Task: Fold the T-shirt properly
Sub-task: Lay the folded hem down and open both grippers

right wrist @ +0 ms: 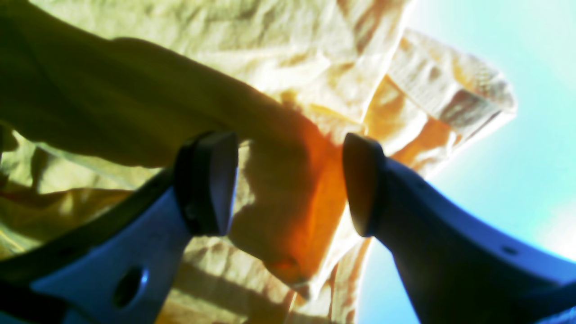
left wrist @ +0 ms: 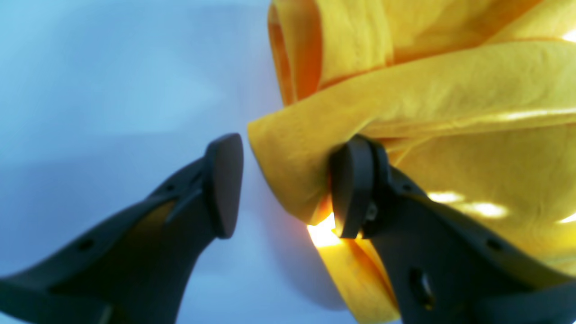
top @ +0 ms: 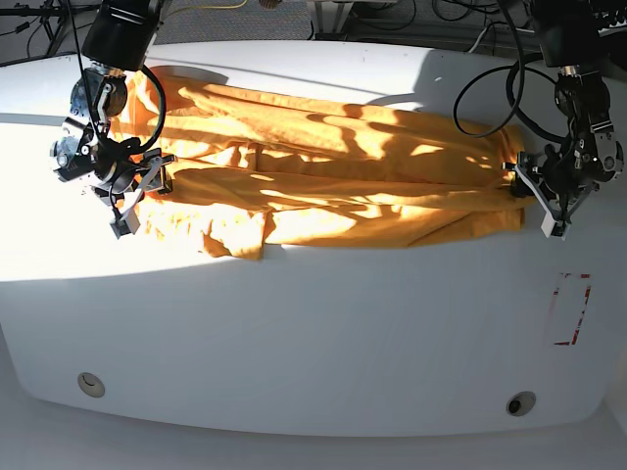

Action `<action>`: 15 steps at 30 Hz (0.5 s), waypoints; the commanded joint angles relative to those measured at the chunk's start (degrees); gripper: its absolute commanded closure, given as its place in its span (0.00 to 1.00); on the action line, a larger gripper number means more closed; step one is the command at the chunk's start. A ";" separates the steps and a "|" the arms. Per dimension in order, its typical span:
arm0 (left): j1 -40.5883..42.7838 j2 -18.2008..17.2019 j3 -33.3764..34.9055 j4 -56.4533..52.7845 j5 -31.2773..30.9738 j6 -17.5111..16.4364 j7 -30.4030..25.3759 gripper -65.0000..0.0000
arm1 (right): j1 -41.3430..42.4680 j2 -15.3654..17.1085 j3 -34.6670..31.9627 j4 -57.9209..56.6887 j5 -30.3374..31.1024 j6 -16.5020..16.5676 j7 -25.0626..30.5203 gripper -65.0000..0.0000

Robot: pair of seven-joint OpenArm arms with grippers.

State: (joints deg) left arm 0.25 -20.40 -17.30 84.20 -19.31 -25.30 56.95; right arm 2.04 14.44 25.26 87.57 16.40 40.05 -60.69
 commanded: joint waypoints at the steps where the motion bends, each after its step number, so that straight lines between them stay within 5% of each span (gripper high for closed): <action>1: -1.35 -1.18 -0.33 3.31 -0.34 0.29 -0.03 0.57 | 3.01 0.90 0.11 2.76 1.22 -0.05 1.21 0.26; 5: -1.17 -1.27 -0.50 5.69 -0.34 0.29 0.33 0.57 | 6.79 1.26 0.02 -1.11 1.13 -0.05 1.39 0.14; 15: 0.58 -1.53 -0.68 10.26 -0.25 0.29 0.41 0.57 | 16.73 2.49 -0.07 -17.28 -6.78 -0.05 8.33 0.13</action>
State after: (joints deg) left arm 0.69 -20.97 -17.61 92.49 -19.22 -25.10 57.82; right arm 15.40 16.08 25.10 73.19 10.15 39.92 -55.40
